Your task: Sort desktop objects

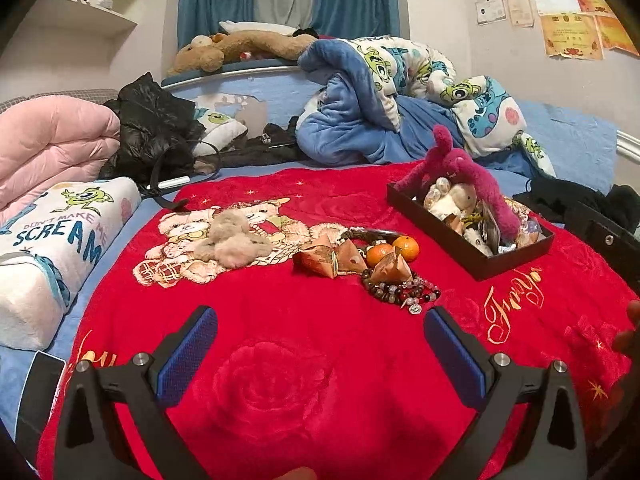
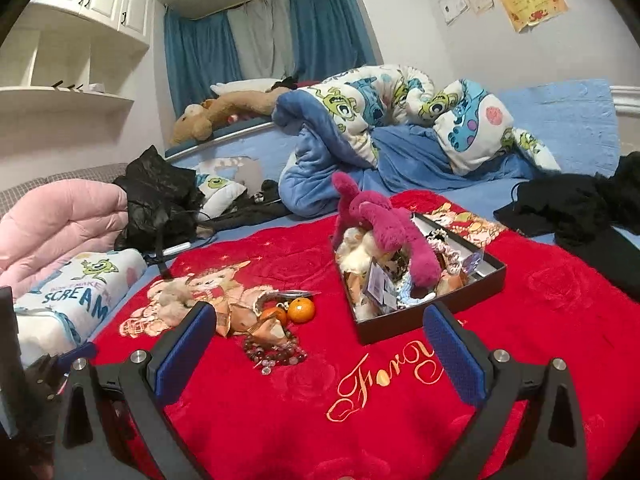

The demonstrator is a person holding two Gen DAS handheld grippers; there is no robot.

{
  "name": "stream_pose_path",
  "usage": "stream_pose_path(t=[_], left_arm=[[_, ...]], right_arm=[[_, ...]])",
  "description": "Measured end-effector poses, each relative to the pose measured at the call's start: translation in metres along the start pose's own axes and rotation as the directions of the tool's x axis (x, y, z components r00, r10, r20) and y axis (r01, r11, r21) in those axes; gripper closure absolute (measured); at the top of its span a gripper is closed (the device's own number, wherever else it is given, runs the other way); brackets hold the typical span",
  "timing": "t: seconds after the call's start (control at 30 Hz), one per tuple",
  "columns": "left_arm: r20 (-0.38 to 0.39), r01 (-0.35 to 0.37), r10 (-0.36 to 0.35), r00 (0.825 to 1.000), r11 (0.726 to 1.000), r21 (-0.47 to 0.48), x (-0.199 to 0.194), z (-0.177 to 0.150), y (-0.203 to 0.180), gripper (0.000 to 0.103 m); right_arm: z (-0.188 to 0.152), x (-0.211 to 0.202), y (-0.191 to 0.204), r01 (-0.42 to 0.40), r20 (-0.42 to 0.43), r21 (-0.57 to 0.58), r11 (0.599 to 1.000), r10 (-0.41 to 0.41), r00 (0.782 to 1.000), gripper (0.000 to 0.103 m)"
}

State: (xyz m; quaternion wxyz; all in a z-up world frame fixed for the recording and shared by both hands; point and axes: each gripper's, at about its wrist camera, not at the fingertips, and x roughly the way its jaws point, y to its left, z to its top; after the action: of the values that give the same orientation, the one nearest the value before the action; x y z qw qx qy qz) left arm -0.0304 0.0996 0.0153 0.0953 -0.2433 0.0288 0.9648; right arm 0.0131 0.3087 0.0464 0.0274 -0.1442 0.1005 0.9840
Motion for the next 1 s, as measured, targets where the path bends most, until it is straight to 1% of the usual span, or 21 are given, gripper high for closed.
stream_pose_path(t=[0.1,0.23,0.43,0.9,1.0], left_arm=[[0.003,0.009,-0.009,1.000,1.000,-0.012,0.001,-0.001,0.003,0.000],[0.015,0.038,-0.037,0.999,0.999,-0.021,0.002,-0.002,0.007,0.000],[0.020,-0.006,0.006,1.000,1.000,-0.001,0.005,-0.005,0.007,0.000],[0.030,-0.006,0.007,1.000,1.000,-0.015,0.001,-0.004,0.010,0.000],[0.031,-0.008,0.008,0.999,1.000,-0.013,0.000,-0.003,0.010,0.000]], right_arm=[[-0.002,0.003,0.005,0.018,0.002,-0.019,1.000,-0.018,1.000,0.000],[-0.007,0.012,0.007,-0.010,-0.036,-0.008,1.000,0.010,0.999,0.000],[-0.009,0.016,0.010,-0.002,-0.036,-0.028,1.000,0.001,0.999,0.000],[-0.015,0.022,0.018,0.050,-0.054,-0.104,0.993,-0.056,0.997,0.000],[-0.015,0.022,0.019,0.051,-0.055,-0.113,0.992,-0.058,0.997,0.000]])
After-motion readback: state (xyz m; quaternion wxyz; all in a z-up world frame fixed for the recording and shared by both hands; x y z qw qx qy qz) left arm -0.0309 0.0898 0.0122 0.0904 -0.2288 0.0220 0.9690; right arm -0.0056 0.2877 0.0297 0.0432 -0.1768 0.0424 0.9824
